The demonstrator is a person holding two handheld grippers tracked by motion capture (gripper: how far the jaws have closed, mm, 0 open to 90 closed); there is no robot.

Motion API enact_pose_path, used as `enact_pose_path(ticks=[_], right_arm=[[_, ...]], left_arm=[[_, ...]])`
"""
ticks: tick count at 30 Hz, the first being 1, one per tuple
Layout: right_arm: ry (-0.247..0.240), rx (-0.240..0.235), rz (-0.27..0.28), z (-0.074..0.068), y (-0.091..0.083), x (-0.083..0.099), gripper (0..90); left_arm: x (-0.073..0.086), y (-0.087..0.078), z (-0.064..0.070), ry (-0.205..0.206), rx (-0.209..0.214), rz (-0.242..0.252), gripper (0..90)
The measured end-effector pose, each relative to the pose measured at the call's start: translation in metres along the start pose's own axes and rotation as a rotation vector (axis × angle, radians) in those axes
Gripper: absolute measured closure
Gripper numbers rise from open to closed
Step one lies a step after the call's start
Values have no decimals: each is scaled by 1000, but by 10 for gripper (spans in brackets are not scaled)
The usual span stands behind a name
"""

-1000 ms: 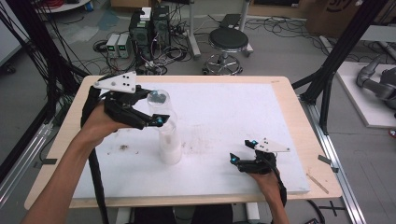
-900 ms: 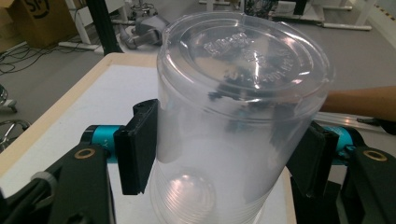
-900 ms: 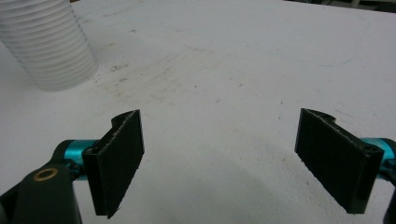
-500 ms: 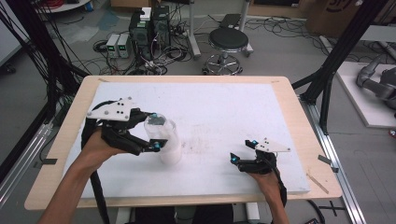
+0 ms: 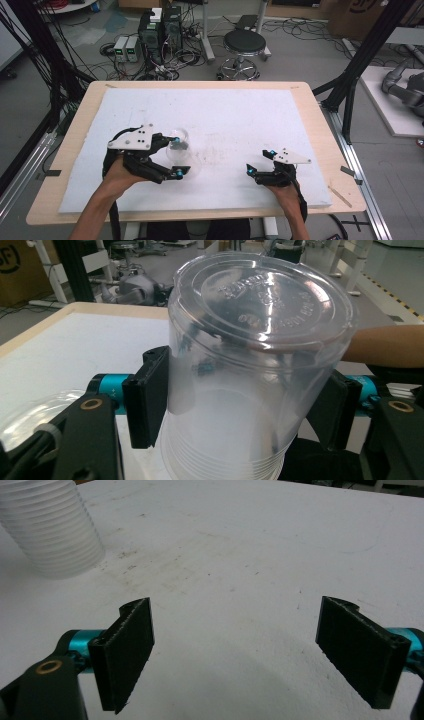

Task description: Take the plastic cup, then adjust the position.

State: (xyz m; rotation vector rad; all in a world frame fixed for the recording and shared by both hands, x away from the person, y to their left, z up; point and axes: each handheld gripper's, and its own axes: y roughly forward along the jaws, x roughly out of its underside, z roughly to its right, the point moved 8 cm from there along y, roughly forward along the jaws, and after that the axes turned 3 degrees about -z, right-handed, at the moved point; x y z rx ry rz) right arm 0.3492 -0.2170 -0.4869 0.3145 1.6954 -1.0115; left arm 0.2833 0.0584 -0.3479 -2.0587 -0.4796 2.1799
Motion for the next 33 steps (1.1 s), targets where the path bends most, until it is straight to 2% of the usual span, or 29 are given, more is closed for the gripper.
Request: enact_pose_path(ticks=[6,12,15,18,24,33], right_arm=[[4,-1,1,0,0,0,152],[2,-2,2,0,0,0,152],[8,-2,0,0,0,0,152],[7,-4,0,0,0,0,152],[7,-6,-5,-1,0,0,152],[8,-9,1,0,0,0,152]], left_arm=[[12,17,5,3,27,-3,338],[24,23,5,-17,33,17,338],[28,25,4,-23,28,6,337],[29,25,3,-29,34,16,338],[33,28,2,-31,35,-1,337],[32,28,2,-30,35,6,338]])
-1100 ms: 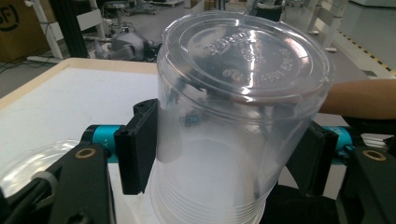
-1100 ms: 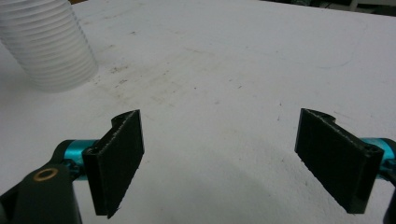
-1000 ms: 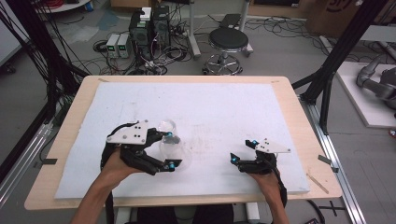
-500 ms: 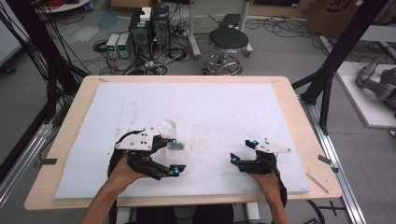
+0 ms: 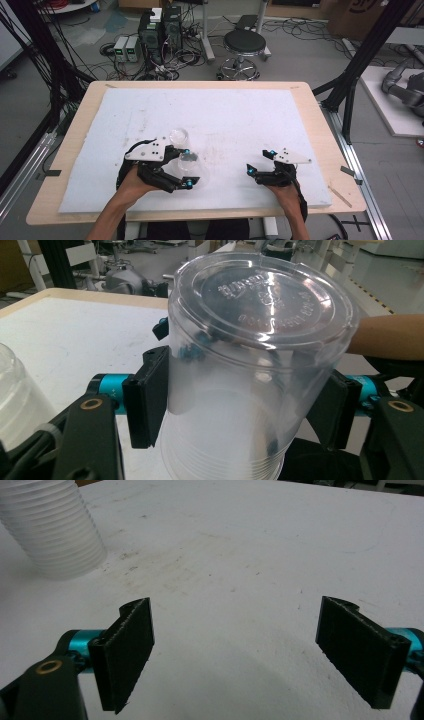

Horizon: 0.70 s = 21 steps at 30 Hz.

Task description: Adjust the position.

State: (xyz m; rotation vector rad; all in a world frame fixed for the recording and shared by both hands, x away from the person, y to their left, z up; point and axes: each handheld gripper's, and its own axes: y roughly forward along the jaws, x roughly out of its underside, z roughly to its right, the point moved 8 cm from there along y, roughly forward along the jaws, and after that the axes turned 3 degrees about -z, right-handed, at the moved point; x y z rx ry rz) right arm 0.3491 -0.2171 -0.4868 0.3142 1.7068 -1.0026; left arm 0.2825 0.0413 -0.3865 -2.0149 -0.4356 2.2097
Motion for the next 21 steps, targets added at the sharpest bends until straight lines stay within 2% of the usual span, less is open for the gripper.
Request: enact_pose_path(ticks=[7,13,18,21], right_arm=[[1,-4,3,0,0,0,152],[21,-48,-7,0,0,0,152],[14,-94,19,-3,-3,-3,152],[-1,-122,53,-6,-7,-11,152]], left_arm=[[1,1,0,-5,-3,-2,338],[2,2,2,-6,-8,-8,339],[1,2,5,-5,-16,-7,339],[1,2,7,-7,-20,-7,339]])
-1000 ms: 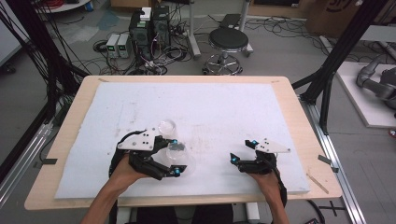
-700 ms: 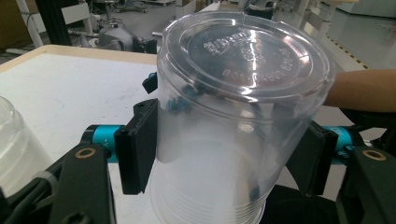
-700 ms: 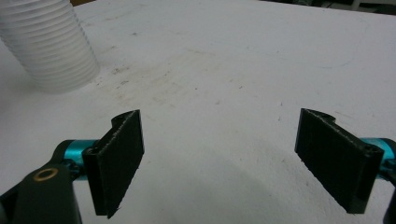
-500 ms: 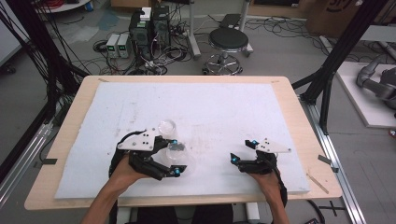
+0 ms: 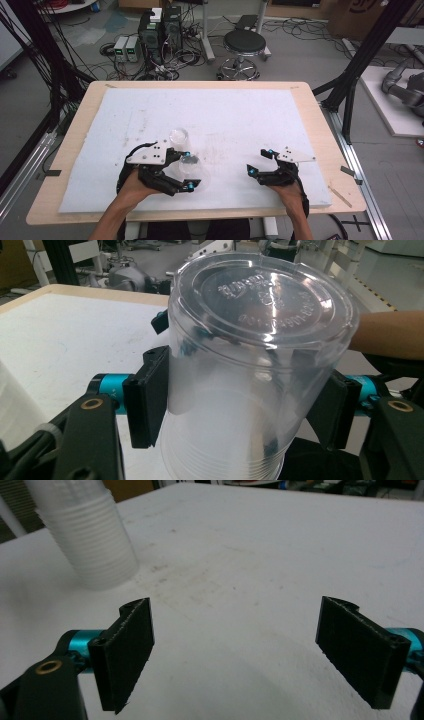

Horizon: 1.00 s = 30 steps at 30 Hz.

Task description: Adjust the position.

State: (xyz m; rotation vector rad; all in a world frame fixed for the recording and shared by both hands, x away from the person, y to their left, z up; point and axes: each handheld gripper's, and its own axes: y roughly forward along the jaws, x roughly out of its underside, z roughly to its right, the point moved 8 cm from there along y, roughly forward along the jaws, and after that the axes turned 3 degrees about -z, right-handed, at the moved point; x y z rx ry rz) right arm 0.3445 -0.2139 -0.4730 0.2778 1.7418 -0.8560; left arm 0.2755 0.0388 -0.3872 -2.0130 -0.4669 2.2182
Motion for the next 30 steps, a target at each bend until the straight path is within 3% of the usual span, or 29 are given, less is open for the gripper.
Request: enact_pose_path(ticks=[15,26,30], right_arm=[[-80,-256,32,-42,-5,-31,152],[-187,-438,19,-88,-8,-58,152],[-227,-483,5,-105,-4,-63,152]], left_arm=[[-1,-2,3,-10,-34,5,344],[-3,-1,6,-8,-32,4,344],[-5,-2,6,-13,-36,12,344]])
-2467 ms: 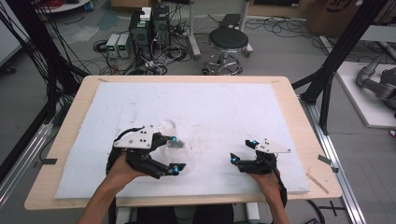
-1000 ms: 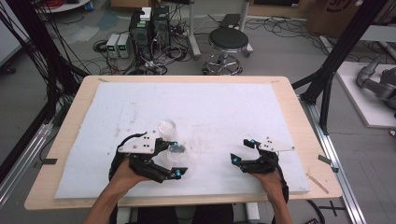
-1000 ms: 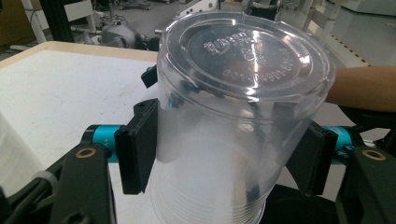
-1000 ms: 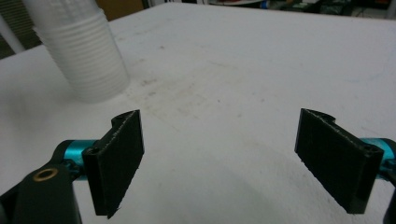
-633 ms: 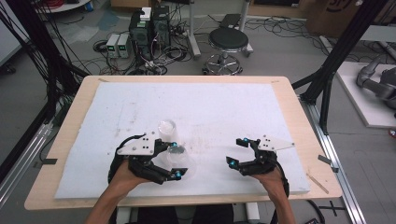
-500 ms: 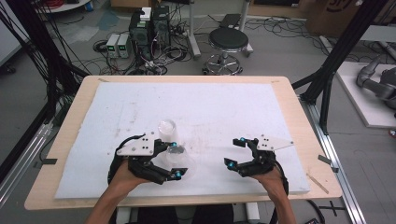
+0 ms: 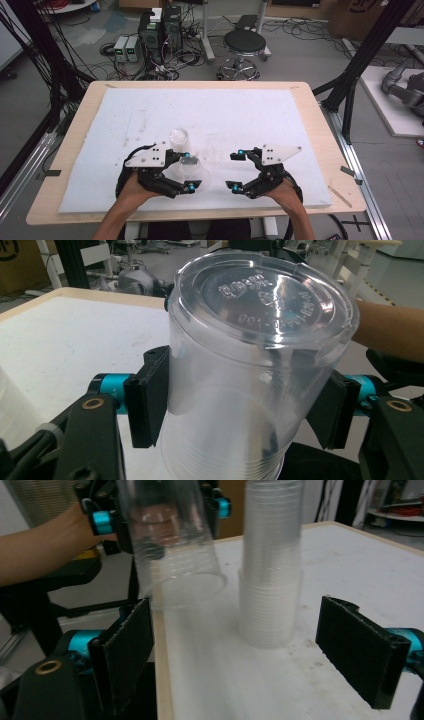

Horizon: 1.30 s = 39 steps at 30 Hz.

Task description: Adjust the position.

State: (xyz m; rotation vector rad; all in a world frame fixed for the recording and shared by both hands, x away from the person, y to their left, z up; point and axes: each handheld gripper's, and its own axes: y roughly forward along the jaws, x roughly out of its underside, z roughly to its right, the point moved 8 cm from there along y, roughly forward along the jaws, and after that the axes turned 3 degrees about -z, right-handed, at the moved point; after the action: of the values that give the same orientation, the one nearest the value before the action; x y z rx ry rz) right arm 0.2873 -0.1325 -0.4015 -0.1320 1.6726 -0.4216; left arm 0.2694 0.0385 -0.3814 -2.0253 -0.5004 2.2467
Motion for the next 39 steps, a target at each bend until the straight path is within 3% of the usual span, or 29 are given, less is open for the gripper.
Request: enact_pose_path(ticks=[17,24,34,39], right_arm=[[-55,-128,-29,-22,39,-15,152],[-71,-150,-9,-26,44,-21,151],[-79,-165,-21,-29,53,-19,152],[-64,-176,-26,-31,57,-17,152]], left_arm=[[-4,4,3,-6,13,11,344],[-7,6,4,-12,23,29,344],[-9,9,8,-20,33,48,344],[-9,11,10,-15,42,46,344]])
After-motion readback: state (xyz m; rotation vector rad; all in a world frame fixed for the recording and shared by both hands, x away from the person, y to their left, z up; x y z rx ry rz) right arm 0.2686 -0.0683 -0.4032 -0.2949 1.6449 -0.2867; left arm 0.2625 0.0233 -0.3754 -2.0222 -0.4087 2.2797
